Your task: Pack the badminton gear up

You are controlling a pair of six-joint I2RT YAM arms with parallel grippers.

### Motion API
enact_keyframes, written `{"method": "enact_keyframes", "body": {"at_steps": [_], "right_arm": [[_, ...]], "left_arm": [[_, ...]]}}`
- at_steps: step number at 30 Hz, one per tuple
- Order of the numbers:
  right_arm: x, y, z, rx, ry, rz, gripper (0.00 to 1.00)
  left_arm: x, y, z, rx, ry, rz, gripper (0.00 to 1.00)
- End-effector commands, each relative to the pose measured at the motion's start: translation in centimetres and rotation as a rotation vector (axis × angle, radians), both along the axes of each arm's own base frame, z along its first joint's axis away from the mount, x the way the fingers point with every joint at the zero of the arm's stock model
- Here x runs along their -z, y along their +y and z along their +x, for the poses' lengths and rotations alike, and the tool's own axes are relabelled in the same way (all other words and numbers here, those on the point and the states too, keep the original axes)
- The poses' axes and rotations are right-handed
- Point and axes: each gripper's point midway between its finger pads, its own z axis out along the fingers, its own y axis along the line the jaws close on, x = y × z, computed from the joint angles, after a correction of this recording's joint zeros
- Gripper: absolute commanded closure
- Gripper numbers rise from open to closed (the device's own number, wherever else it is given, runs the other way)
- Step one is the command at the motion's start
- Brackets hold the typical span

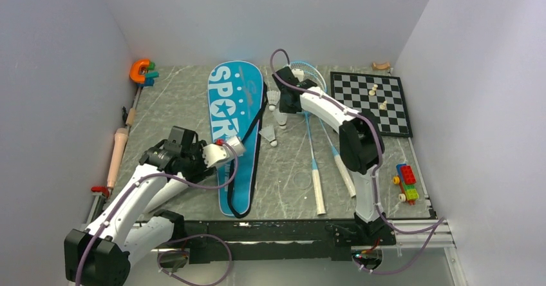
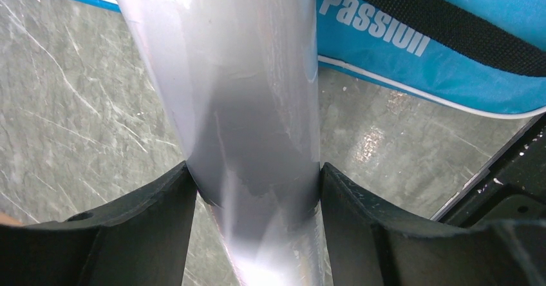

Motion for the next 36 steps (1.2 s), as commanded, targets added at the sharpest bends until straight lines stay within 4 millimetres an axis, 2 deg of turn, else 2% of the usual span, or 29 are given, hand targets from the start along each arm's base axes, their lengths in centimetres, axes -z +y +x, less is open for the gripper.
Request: {"method": "enact_keyframes", "body": {"at_steps": [1,7,9,11,13,17,21,25,31,36], "right_arm": [[-5.8,-1.2,-0.7,0.016,-0.115,0.038,1.00],[-11.2,-2.5,-5.3,-0.008,-0.192,0.181,1.00],[-14.6,-1.7,-7.7,-0.056,-0.244,0.332,1.00],[-16.7,-0.6,-10.1,-0.107,-0.282,0.496,1.00],[-18.1,0.3,-12.4,-0.147,-0.309,0.648,1.00],[-20.2,2.0,-15.5,-0.205,-0.336,0.918,1.00],[-22.1,3.3,-16.7,-0.261,-0.370,1.052,1.00],[-23.7,4.6,-17.2,-0.297,-0.401,1.070,1.00],[-24.2,5.4,-17.2,-0.305,-0.401,1.108,1.00],[-23.6,6.3,-17.6,-0.329,-0.350,1.136,1.00]], "left_arm": [[-1.7,-1.0,1.5,-0.016,-0.081,-0.025,0.39],[-4.2,-3.5,2.5,-0.010,-0.115,-0.136,0.39],[-5.4,-4.5,2.7,0.002,-0.145,-0.198,0.39],[-6.2,-5.4,2.3,0.020,-0.159,-0.259,0.39],[-6.9,-6.2,1.9,0.037,-0.166,-0.313,0.39],[-7.4,-7.1,0.7,0.039,-0.136,-0.389,0.39],[-7.3,-7.5,-0.5,0.065,-0.105,-0.418,0.39],[-7.9,-7.5,-1.5,0.119,-0.109,-0.413,0.39],[-8.9,-7.3,-1.8,0.156,-0.155,-0.410,0.39],[-9.4,-7.5,-1.6,0.158,-0.173,-0.421,0.39]]}}
